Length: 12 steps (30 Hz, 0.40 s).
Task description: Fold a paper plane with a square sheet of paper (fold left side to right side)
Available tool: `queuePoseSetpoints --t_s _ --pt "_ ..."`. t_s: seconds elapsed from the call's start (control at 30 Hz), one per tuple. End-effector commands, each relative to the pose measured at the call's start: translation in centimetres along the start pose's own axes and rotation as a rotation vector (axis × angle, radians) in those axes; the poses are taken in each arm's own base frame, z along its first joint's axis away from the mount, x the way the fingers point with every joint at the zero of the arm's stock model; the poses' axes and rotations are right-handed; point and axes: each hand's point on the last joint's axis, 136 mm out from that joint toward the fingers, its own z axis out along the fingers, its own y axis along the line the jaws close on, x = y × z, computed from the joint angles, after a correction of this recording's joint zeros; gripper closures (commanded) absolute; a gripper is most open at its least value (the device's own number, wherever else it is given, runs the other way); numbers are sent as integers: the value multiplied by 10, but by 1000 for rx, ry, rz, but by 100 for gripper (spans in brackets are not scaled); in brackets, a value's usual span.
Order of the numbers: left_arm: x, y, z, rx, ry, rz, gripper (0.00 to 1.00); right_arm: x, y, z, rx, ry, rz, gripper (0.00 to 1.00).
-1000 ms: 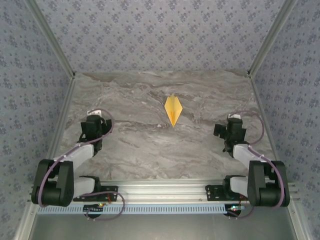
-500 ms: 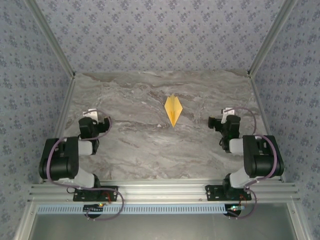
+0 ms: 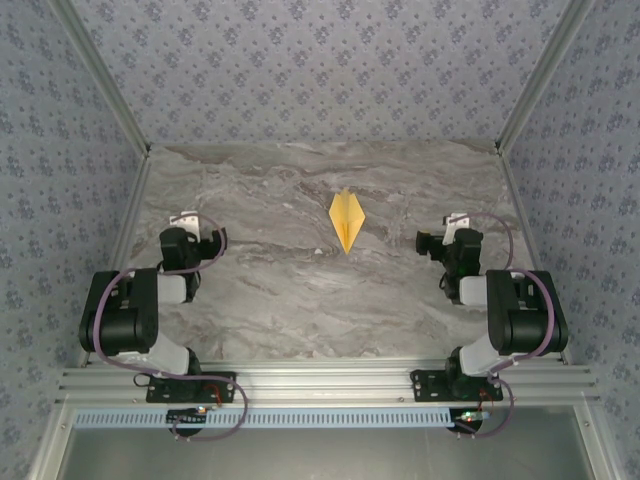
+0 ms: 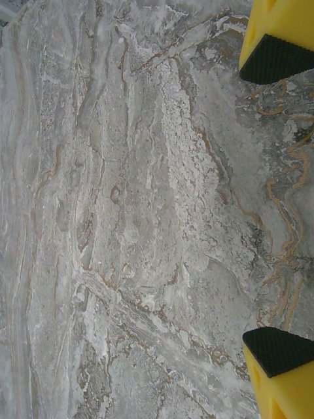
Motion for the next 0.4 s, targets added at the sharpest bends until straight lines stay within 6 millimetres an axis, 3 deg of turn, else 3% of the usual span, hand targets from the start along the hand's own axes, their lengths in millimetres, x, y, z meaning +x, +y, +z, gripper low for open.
queuePoseSetpoints --t_s 0.0,0.37 --pt "-12 0 1 -6 -29 8 2 -16 0 1 12 -45 -22 0" --pt "-12 0 2 -5 -29 10 2 -15 -1 2 10 -42 -18 0"
